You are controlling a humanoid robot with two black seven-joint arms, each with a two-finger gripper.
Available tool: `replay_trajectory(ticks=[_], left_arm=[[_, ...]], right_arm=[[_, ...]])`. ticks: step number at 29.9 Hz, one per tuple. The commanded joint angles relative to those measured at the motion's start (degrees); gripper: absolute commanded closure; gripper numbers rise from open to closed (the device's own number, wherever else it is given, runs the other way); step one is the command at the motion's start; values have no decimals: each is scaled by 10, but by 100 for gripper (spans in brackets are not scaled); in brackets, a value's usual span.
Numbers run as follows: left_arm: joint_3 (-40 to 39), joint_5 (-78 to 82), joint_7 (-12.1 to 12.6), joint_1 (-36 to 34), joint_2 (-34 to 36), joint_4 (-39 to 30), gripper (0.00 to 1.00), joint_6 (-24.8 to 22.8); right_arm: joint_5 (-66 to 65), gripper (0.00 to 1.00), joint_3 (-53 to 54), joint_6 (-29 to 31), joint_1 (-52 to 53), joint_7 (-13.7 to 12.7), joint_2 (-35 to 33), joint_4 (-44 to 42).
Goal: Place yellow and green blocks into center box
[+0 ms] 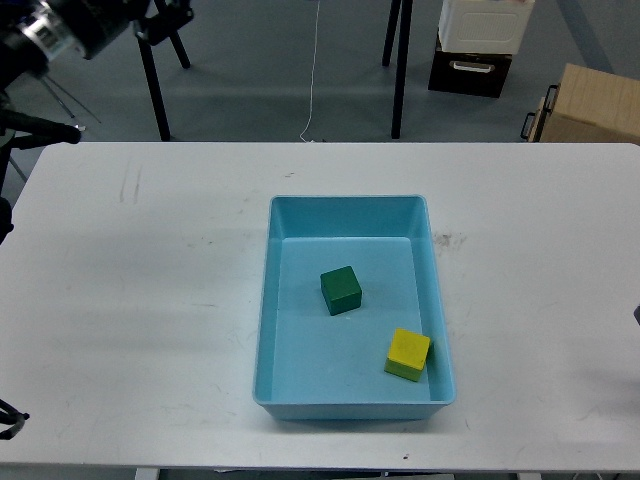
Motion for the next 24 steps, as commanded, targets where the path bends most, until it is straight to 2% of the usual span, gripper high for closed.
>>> replay_trajectory(ticks=[1, 5, 7, 9, 13, 17, 20, 24], left_arm=[[-94, -36, 0, 150, -36, -124, 1, 0], [-138, -67, -2, 325, -118, -240, 1, 0], [-140, -89, -4, 386, -148, -269, 1, 0], [-139, -104, -14, 438, -148, -287, 1, 0], [-131, -118, -53, 490, -148, -290, 1, 0], [-118, -126, -60, 548, -148, -296, 1, 0], [-89, -166, -79, 591, -148, -304, 1, 0], [-60, -185, -83, 608, -148, -304, 0, 0]], right_arm=[[0, 0, 1, 0, -3, 5, 6, 1], [0, 0, -6, 0, -15, 4, 9, 8], [-1, 0, -8, -1, -23, 4, 7, 25], [-1, 0, -8, 0, -27, 6, 7, 38], [-1, 0, -9, 0, -29, 5, 6, 49], [-1, 0, -8, 0, -39, 4, 1, 58], [-1, 0, -12, 0, -50, 2, -5, 58], [-1, 0, -15, 0, -51, 3, -6, 67]])
